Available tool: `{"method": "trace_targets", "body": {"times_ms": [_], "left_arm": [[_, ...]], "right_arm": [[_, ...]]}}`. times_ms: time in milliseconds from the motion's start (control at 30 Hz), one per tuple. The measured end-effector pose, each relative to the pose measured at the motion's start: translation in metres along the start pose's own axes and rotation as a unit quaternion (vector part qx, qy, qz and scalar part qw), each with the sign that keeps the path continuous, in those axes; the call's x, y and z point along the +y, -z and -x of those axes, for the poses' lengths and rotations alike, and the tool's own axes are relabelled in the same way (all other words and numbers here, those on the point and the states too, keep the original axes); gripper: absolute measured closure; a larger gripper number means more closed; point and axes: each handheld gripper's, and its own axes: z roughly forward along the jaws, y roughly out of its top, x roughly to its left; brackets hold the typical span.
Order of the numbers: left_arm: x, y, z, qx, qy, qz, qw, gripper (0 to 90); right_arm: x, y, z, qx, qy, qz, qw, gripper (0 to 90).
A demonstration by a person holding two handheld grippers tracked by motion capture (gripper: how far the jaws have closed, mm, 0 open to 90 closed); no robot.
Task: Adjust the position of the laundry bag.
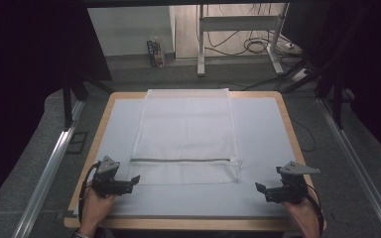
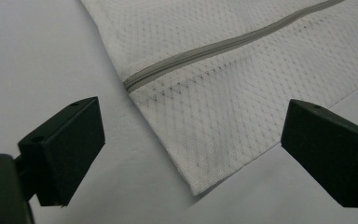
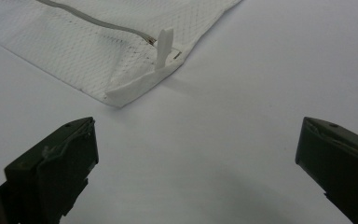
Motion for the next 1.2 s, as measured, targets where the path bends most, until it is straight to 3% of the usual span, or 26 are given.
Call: {"method": "trace_targets", "body": {"times_ms": [133, 300, 567, 833, 1200], "left_arm": [[0.0002, 0.0000, -0.0009, 0.003, 0.006, -0.001, 1.0000, 8.5], [-0.0005, 0.0004, -0.0003, 0.019, -0.010, 0.009, 0.9997, 8.6], [0.0001, 0.0009, -0.0004, 0.010, -0.004, 0.009, 0.9999, 10.7], [-0.0018, -0.0011, -0.0029, 0.010, -0.015, 0.011, 0.9998, 9.8], [-0.0023, -0.0001, -0.0049, 0.004, -0.006, 0.024, 0.9997, 9.4]], "right_arm": [[0.0004, -0.0012, 0.0012, 0.002, 0.003, 0.000, 1.0000, 0.0], [0.0006, -0.0039, -0.0006, 0.005, 0.009, -0.011, 0.9999, 0.0], [0.0009, -0.0052, -0.0021, 0.006, 0.010, -0.014, 0.9998, 0.0], [0.0015, -0.0060, -0.0027, 0.005, 0.014, -0.014, 0.9998, 0.0], [0.0035, -0.0067, -0.0040, 0.004, 0.009, -0.012, 0.9999, 0.0]]}}
